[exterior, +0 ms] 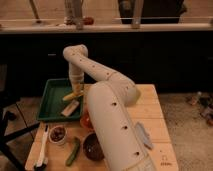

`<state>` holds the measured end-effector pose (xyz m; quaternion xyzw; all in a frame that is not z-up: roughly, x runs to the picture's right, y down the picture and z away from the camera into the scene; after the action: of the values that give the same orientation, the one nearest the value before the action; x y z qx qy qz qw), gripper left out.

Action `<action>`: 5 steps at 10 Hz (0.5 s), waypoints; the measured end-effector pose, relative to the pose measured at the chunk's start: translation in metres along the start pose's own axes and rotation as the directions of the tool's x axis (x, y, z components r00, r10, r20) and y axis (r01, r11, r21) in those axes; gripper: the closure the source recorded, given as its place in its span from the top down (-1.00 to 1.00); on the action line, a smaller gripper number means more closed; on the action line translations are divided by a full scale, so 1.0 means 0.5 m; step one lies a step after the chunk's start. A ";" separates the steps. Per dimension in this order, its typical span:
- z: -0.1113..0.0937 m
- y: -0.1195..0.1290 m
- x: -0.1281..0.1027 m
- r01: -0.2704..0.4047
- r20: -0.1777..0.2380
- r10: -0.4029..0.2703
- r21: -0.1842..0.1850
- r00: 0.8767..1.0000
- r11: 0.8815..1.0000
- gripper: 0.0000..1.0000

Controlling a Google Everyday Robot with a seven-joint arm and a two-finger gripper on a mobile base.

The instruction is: Place banana in tray

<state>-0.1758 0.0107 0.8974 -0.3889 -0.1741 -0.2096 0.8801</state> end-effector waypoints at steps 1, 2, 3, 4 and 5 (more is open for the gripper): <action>-0.001 0.002 -0.001 0.000 -0.004 0.000 -0.001 1.000 1.000 -0.73; -0.001 0.002 -0.002 0.000 -0.006 0.000 -0.001 1.000 1.000 -0.73; -0.002 0.004 -0.003 0.000 -0.010 0.000 -0.001 1.000 1.000 -0.64; -0.003 0.006 -0.004 -0.001 -0.013 0.001 -0.003 1.000 1.000 -0.61; -0.003 0.008 -0.005 -0.002 -0.016 0.002 -0.004 1.000 1.000 -0.55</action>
<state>-0.1760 0.0124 0.8927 -0.3892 -0.1664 -0.2123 0.8808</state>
